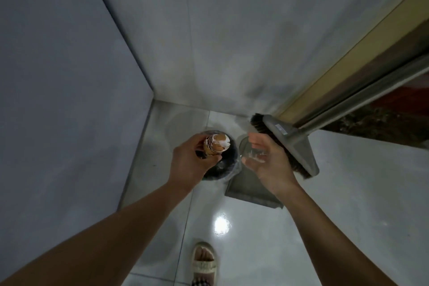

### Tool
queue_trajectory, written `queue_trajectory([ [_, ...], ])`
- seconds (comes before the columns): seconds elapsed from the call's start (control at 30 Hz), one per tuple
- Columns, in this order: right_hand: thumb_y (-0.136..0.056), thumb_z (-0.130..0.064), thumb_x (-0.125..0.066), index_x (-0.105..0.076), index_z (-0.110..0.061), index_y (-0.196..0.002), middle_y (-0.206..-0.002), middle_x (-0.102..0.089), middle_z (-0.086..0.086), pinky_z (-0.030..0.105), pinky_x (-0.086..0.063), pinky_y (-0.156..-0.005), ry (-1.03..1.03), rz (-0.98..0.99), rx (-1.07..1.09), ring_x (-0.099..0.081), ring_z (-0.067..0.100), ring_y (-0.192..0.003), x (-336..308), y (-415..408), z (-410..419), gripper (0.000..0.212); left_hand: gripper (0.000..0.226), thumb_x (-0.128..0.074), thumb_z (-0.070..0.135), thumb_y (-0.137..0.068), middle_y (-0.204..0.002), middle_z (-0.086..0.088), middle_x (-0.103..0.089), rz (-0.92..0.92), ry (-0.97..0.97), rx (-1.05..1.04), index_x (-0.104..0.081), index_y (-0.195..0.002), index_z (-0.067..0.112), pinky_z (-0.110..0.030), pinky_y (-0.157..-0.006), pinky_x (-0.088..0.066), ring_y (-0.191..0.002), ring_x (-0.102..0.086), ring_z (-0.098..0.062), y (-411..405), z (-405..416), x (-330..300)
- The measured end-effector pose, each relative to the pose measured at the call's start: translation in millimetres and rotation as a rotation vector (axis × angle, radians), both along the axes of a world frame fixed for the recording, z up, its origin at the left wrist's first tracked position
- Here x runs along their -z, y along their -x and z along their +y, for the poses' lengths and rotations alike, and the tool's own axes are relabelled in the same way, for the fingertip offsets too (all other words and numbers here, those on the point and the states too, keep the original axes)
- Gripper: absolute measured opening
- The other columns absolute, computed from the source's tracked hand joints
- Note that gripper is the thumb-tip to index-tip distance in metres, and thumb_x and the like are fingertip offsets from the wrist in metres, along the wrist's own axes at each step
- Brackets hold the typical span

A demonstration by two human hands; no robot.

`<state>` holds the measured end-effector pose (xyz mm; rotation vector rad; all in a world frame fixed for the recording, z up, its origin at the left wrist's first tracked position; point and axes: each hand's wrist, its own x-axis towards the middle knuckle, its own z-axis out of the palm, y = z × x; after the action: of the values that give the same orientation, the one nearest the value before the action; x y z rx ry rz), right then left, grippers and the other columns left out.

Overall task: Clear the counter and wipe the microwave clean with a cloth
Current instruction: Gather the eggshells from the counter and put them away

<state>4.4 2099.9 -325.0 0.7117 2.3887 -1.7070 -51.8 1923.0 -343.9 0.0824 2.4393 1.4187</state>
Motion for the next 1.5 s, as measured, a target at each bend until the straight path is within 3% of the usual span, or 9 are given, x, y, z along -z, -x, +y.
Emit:
queue_trajectory([
  [0.17, -0.076, -0.007, -0.074, -0.056, -0.034, -0.113, -0.103, -0.052, -0.027, 0.010, -0.041, -0.080, -0.016, -0.068, -0.030, -0.051, -0.001, -0.104, 77.2, 3.6, 2.7, 0.049, 0.050, -0.083, 0.021, -0.063, -0.102, 0.002, -0.070, -0.043, 0.102, -0.012, -0.064, -0.109, 0.022, -0.035, -0.085, -0.055, -0.091, -0.066, -0.013, 2.7, 6.4, 87.9],
  [0.27, -0.078, -0.007, -0.072, -0.054, -0.034, -0.115, -0.109, -0.053, -0.021, 0.009, -0.040, -0.076, 0.012, -0.108, -0.033, -0.049, -0.001, -0.105, 121.9, 5.1, 1.2, 0.050, 0.049, -0.082, 0.024, -0.065, -0.103, 0.003, -0.070, -0.039, 0.160, 0.004, -0.063, -0.111, 0.022, -0.025, -0.085, -0.053, -0.093, -0.065, -0.011, 3.2, 7.0, 137.3],
  [0.4, -0.079, -0.004, -0.070, -0.053, -0.031, -0.121, -0.115, -0.052, -0.018, 0.021, -0.042, -0.090, 0.021, -0.139, -0.025, -0.048, 0.001, -0.110, 176.8, 5.2, -5.0, 0.053, 0.047, -0.082, 0.024, -0.066, -0.102, 0.005, -0.070, -0.046, 0.186, -0.004, -0.063, -0.109, 0.023, -0.018, -0.081, -0.048, -0.090, -0.063, -0.008, 4.8, 5.2, 196.5],
  [0.6, -0.080, -0.004, -0.069, -0.052, -0.029, -0.124, -0.120, -0.051, -0.016, 0.020, -0.038, -0.093, 0.004, -0.152, -0.009, -0.046, 0.002, -0.112, 237.1, 1.2, -13.1, 0.054, 0.046, -0.080, 0.021, -0.068, -0.099, 0.010, -0.066, -0.038, 0.219, 0.014, -0.062, -0.110, 0.023, 0.002, -0.068, -0.037, -0.086, -0.057, -0.002, 11.6, 8.3, 256.9],
  [0.73, -0.080, -0.002, -0.069, -0.051, -0.029, -0.125, -0.120, -0.051, -0.015, 0.020, -0.038, -0.092, -0.031, -0.158, 0.008, -0.046, 0.002, -0.111, 260.5, 3.2, -16.7, 0.055, 0.044, -0.077, 0.021, -0.071, -0.102, 0.005, -0.068, -0.024, 0.267, 0.018, -0.061, -0.111, 0.023, -0.022, -0.081, -0.047, -0.095, -0.062, -0.013, 12.3, 13.1, 279.5],
  [0.8, -0.079, -0.002, -0.069, -0.050, -0.028, -0.126, -0.122, -0.051, -0.014, 0.020, -0.037, -0.092, -0.045, -0.159, 0.018, -0.045, 0.001, -0.111, 267.4, 4.3, -17.7, 0.056, 0.047, -0.075, 0.020, -0.074, -0.107, 0.001, -0.067, -0.032, 0.286, 0.030, -0.058, -0.118, 0.020, -0.025, -0.084, -0.047, -0.100, -0.062, -0.017, 12.7, 15.2, 285.8],
  [0.93, -0.078, -0.002, -0.070, -0.050, -0.028, -0.127, -0.128, -0.050, -0.011, 0.021, -0.038, -0.094, -0.062, -0.178, 0.034, -0.044, 0.002, -0.113, 269.1, 3.7, -19.9, 0.059, 0.065, -0.073, 0.023, -0.077, -0.126, -0.003, -0.060, -0.051, 0.315, 0.070, -0.045, -0.135, 0.018, -0.035, -0.100, -0.045, -0.117, -0.055, -0.019, 14.1, 15.7, 284.1],
  [1.13, -0.076, -0.002, -0.072, -0.051, -0.029, -0.125, -0.129, -0.050, -0.007, 0.020, -0.039, -0.093, -0.074, -0.169, 0.052, -0.045, 0.004, -0.113, 232.8, -1.7, -29.5, 0.060, 0.071, -0.076, 0.027, -0.073, -0.131, -0.003, -0.054, -0.095, 0.361, 0.139, -0.042, -0.136, 0.021, -0.040, -0.100, -0.045, -0.121, -0.051, -0.020, 9.3, -9.9, 239.4],
  [1.5, -0.076, -0.003, -0.074, -0.047, -0.021, -0.132, -0.133, -0.050, -0.001, 0.020, -0.037, -0.096, -0.131, -0.138, -0.010, -0.045, 0.010, -0.121, 81.3, -9.1, -58.2, 0.064, 0.057, -0.082, 0.020, -0.065, -0.111, -0.001, -0.066, 0.035, 0.241, 0.152, -0.058, -0.116, 0.013, -0.027, -0.081, -0.050, -0.095, -0.061, -0.016, -9.4, -59.7, 87.7],
])
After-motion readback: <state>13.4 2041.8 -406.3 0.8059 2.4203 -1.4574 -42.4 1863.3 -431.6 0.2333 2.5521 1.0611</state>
